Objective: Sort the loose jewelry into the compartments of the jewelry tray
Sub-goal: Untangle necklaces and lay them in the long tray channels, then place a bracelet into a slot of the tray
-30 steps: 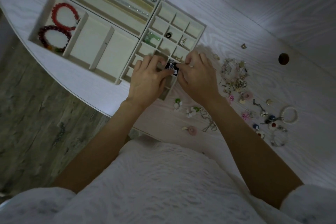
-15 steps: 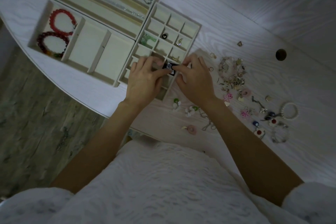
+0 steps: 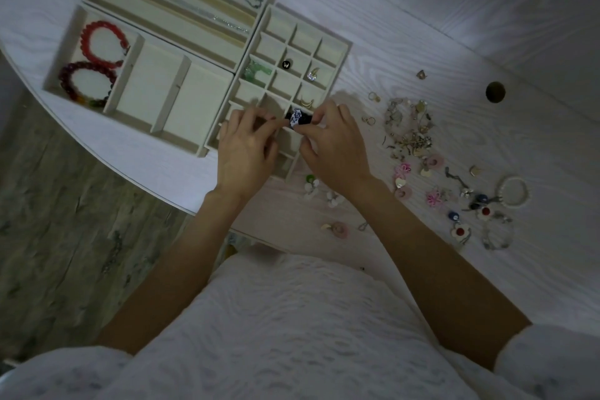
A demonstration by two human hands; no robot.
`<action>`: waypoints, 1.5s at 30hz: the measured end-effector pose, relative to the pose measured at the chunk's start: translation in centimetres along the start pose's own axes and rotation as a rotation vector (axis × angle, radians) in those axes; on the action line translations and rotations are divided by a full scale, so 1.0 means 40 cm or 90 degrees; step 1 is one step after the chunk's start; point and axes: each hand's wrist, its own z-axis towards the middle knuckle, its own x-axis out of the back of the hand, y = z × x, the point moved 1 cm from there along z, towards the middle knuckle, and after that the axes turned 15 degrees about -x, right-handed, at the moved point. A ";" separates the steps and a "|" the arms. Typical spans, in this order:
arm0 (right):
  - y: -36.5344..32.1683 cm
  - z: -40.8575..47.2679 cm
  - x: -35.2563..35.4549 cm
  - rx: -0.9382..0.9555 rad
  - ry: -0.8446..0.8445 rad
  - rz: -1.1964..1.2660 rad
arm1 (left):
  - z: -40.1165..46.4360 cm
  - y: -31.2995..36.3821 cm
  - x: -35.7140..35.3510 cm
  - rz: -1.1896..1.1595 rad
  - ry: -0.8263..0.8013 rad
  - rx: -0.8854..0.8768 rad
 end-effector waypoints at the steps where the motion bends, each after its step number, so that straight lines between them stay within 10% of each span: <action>1: 0.001 0.001 0.001 -0.005 -0.001 0.012 | 0.000 0.002 0.001 -0.003 0.002 0.000; 15: 0.158 -0.141 0.143 -0.068 0.176 -0.006 | -0.014 0.066 0.012 -0.008 -0.008 -0.011; 21: 0.300 -0.230 0.074 -0.360 -0.008 -0.102 | -0.045 0.101 -0.009 0.045 -0.058 0.000; 45: 0.288 -0.023 0.147 -0.189 0.102 -0.009 | -0.037 0.148 -0.020 0.119 0.021 0.090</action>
